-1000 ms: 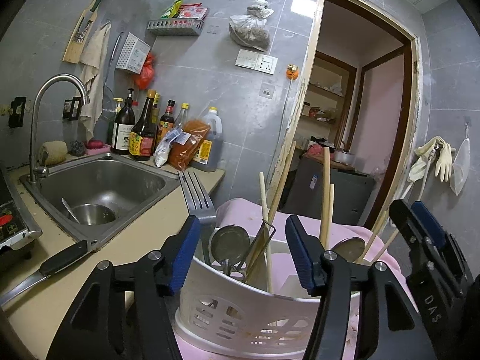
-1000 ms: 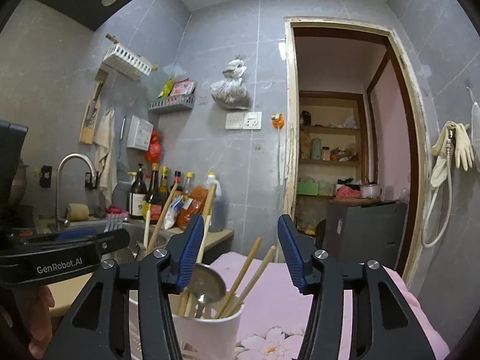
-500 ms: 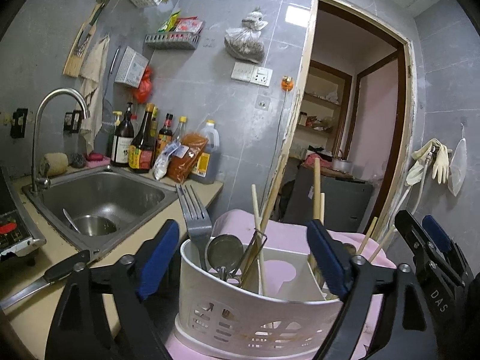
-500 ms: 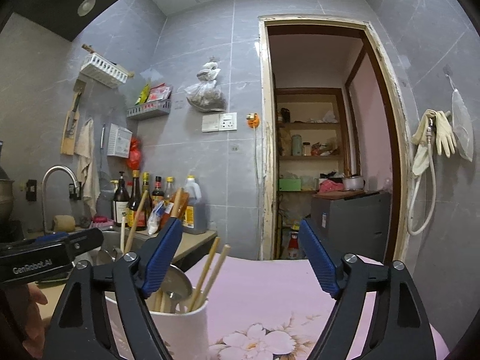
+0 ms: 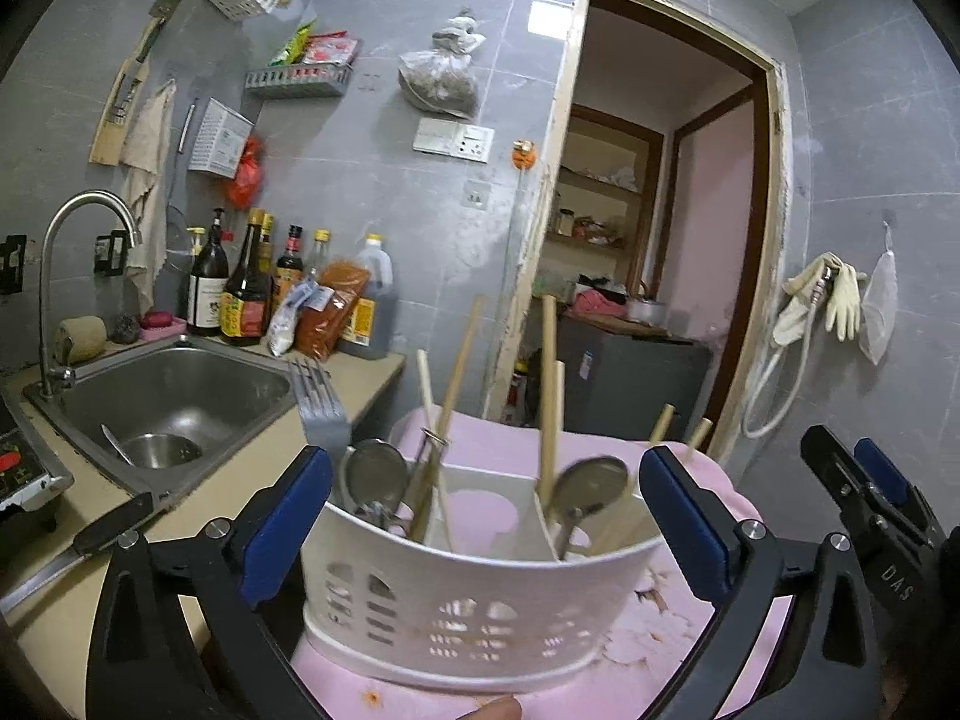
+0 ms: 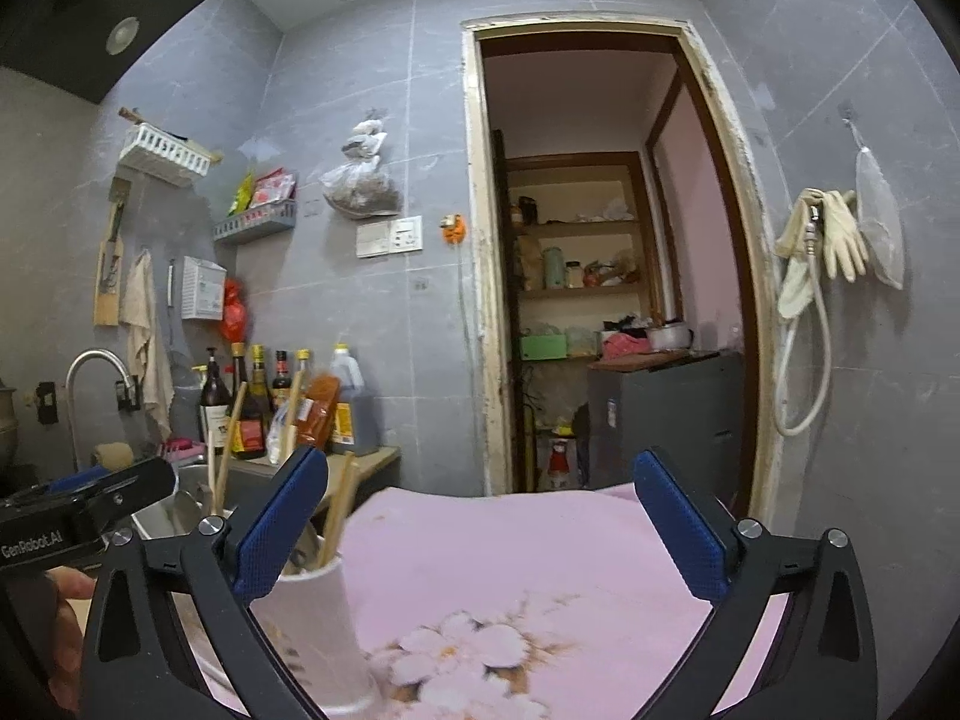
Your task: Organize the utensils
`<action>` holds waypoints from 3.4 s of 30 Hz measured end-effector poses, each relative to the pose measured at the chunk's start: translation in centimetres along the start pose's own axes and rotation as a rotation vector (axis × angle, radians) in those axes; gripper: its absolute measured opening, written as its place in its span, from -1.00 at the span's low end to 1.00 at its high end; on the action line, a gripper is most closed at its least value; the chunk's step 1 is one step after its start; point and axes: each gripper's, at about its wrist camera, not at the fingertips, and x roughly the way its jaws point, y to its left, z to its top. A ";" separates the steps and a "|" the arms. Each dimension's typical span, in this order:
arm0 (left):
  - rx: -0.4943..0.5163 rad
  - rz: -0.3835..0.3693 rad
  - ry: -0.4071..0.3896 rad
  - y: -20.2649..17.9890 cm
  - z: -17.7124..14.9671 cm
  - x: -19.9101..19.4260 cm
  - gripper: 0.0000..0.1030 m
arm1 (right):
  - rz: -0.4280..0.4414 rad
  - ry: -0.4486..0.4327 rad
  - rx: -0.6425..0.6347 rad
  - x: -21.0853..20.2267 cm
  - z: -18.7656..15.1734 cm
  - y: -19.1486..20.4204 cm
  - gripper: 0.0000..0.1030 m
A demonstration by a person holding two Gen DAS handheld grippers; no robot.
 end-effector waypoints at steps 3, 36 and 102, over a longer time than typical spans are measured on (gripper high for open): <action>0.004 -0.002 0.002 -0.7 -0.2 -0.4 0.96 | -0.021 0.005 -0.005 -1.2 0.2 -1.1 1.00; 0.137 0.024 0.068 -6.7 -5.6 -9.5 0.96 | -0.064 0.059 -0.046 -14.4 -0.2 -4.2 1.00; 0.130 0.065 0.073 -7.5 -11.2 -11.8 0.96 | -0.143 0.094 -0.060 -18.0 -4.3 -4.5 1.00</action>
